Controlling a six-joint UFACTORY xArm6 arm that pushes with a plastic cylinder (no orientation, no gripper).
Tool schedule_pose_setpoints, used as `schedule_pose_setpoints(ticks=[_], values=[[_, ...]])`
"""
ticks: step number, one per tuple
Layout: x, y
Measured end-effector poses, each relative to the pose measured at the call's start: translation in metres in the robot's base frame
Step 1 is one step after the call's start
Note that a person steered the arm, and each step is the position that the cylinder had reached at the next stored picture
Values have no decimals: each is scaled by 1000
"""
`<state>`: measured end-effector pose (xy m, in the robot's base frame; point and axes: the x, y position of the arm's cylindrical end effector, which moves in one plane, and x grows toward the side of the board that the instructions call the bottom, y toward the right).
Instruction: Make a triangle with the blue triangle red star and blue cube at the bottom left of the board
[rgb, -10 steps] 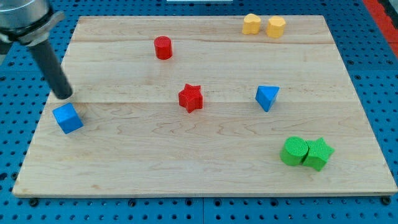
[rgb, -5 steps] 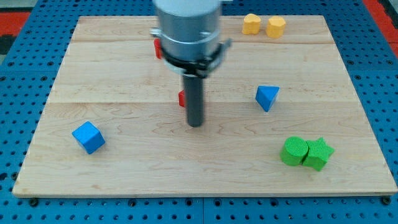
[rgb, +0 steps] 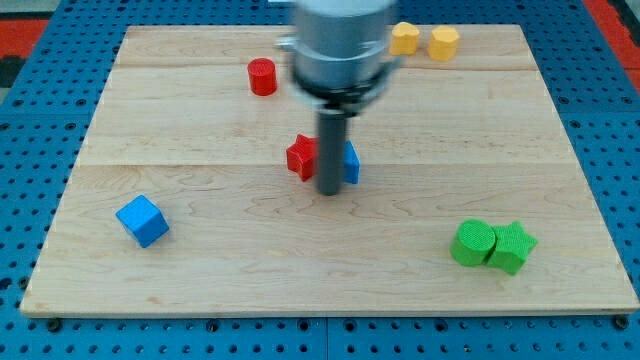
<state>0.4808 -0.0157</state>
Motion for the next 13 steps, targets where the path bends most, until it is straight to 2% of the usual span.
schedule_pose_setpoints(ticks=[1, 2, 3, 4, 5, 6, 7, 8, 9, 10, 11, 12, 13], values=[[-13, 46], [-25, 139], [-46, 165], [-45, 111], [-14, 18], [6, -37], [5, 56], [-39, 86], [-56, 14], [-45, -92], [-44, -104], [-61, -83], [-108, -27]])
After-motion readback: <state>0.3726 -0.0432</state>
